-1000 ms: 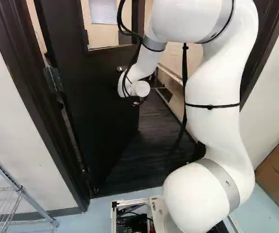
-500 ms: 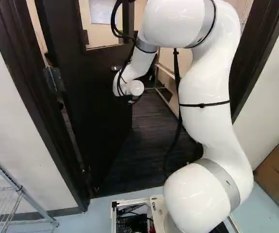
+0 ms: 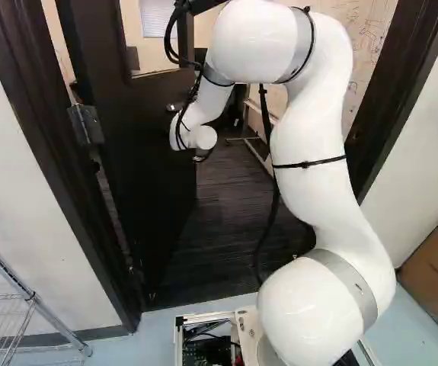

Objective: Open the door and move inside

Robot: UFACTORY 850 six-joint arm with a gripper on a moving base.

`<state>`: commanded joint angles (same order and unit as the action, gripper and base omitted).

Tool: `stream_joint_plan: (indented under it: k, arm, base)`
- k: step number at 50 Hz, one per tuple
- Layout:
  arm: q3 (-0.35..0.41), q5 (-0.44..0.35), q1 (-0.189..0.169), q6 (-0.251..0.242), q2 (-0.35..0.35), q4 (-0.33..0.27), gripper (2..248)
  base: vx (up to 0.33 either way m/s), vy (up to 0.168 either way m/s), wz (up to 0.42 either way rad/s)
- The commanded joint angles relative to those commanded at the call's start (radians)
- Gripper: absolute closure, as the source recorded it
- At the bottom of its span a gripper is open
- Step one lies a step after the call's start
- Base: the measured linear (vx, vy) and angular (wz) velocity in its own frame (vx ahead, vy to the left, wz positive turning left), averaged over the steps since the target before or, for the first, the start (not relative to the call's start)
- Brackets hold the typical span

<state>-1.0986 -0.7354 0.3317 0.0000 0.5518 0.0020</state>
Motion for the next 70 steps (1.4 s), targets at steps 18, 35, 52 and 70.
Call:
stream_joint_plan:
  k: [18, 35, 52, 70]
  arm:
    - [-0.070, 0.000, 0.029, 0.000, 0.053, -0.007, 3]
    - [-0.127, 0.000, 0.056, 0.000, 0.095, -0.064, 3]
    - [-0.186, 0.000, 0.084, 0.000, 0.138, -0.128, 3]
    - [-0.246, 0.000, 0.111, 0.000, 0.181, -0.174, 3]
  base:
    - [0.000, 0.000, 0.000]
    - [0.000, 0.000, 0.000]
    - [0.000, 0.000, 0.000]
    - [0.000, 0.000, 0.000]
